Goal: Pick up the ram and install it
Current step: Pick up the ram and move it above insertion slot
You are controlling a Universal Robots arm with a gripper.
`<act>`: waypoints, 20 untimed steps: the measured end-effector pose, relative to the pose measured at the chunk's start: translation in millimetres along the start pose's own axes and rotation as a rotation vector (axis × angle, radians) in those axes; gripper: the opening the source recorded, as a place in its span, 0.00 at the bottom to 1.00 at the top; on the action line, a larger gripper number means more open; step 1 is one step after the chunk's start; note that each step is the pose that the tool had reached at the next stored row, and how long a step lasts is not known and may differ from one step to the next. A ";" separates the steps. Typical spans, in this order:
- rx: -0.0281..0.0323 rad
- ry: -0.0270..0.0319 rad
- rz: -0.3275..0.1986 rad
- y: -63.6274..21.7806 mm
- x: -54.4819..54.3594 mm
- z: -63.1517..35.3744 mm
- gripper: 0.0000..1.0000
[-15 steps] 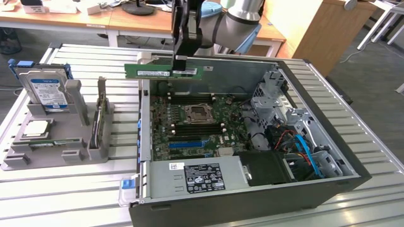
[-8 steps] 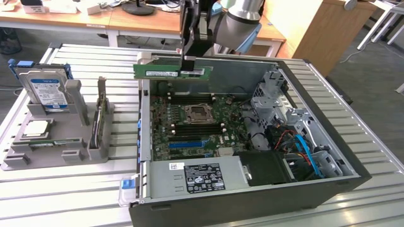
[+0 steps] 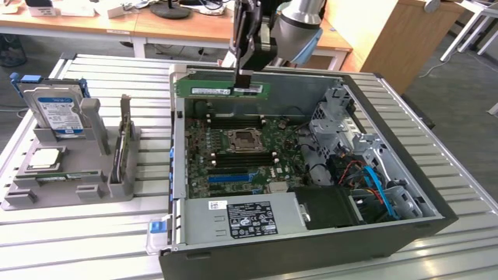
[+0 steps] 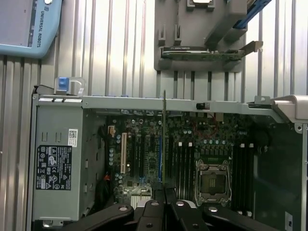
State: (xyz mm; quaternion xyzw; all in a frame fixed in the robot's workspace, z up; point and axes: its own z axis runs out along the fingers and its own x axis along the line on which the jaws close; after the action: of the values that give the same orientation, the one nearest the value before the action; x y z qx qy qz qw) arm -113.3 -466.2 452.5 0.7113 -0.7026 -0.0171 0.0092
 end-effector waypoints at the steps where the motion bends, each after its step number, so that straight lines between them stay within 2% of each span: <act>1: 0.0000 0.0000 0.001 -2.0 0.0 -0.1 0.12; 20: -0.0008 -0.0003 0.008 -41.2 1.4 -1.5 0.12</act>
State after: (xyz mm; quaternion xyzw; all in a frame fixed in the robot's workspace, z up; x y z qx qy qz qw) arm -72.0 -467.2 452.4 0.7084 -0.7055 -0.0174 0.0094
